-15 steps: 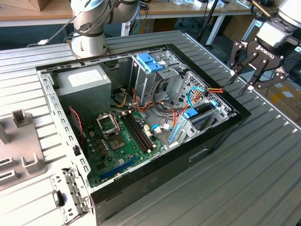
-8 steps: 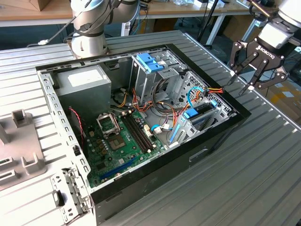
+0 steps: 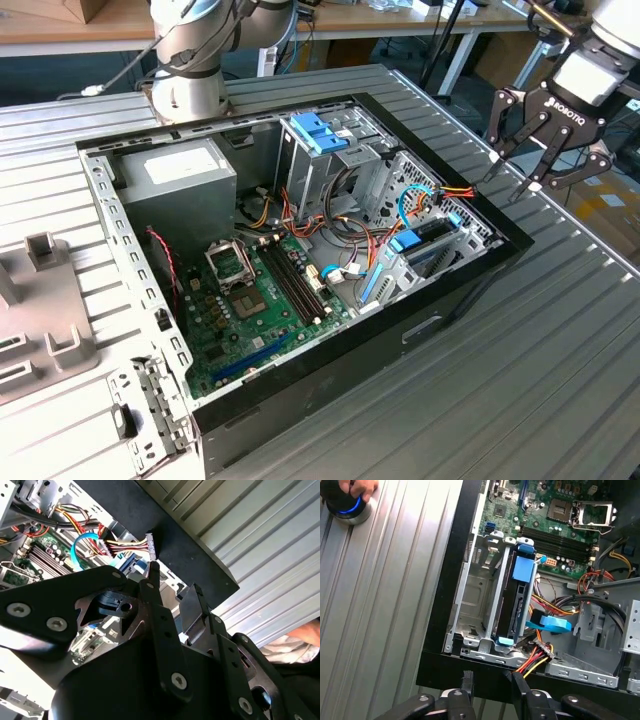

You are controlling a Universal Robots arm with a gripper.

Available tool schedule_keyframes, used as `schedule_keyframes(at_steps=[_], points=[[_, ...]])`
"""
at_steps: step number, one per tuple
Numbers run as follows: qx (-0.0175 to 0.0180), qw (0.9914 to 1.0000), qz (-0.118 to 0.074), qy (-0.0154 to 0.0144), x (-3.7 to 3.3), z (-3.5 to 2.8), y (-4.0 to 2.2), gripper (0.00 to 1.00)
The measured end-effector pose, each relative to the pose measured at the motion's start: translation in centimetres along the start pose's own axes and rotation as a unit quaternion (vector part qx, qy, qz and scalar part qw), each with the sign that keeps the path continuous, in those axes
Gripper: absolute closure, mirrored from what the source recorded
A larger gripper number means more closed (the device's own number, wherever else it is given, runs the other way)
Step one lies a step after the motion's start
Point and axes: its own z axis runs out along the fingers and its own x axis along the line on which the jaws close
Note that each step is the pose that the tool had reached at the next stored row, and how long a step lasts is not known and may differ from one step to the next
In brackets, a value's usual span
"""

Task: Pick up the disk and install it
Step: 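Insert the first disk wire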

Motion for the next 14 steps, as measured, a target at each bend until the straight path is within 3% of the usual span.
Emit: schedule_keyframes(at_steps=[5, 14], points=[[-0.0009, 0.99988, -0.015, 0.0007, 0.0, 0.0, 0.0, 0.56], [-0.0029, 0.99878, -0.049, 0.0023, 0.0, 0.0, 0.0, 0.56]])
